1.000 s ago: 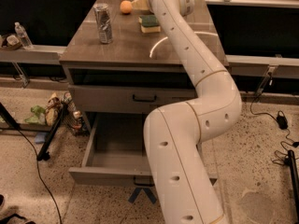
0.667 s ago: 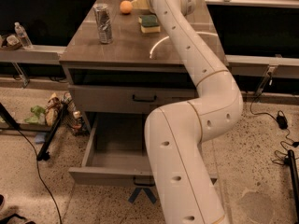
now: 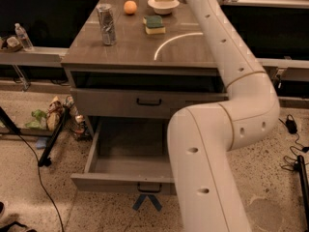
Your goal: Place sponge into paper bowl
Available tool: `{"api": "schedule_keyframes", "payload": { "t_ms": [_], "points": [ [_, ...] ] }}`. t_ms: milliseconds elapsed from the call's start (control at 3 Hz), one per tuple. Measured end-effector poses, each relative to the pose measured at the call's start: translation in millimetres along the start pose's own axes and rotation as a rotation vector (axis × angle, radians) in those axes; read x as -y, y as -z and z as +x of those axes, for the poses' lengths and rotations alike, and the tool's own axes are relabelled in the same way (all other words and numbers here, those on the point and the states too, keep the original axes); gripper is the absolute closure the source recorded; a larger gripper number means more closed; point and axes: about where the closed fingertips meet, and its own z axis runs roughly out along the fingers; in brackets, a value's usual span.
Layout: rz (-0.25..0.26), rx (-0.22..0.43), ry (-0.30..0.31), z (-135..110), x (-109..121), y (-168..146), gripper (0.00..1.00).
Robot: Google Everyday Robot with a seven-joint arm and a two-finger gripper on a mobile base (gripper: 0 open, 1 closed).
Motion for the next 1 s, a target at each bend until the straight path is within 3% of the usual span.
{"api": "schedule_keyframes", "payload": {
  "t_ms": [333, 667, 1000],
  "points": [
    [0.042, -0.055, 0.018, 3.6, 61.3, 46.8, 0.0],
    [0.086, -0.081, 0.03, 7.4, 98.3, 72.5, 0.0],
    [0.086, -0.081, 0.03, 7.5, 98.2, 72.4, 0.0]
  ]
}}
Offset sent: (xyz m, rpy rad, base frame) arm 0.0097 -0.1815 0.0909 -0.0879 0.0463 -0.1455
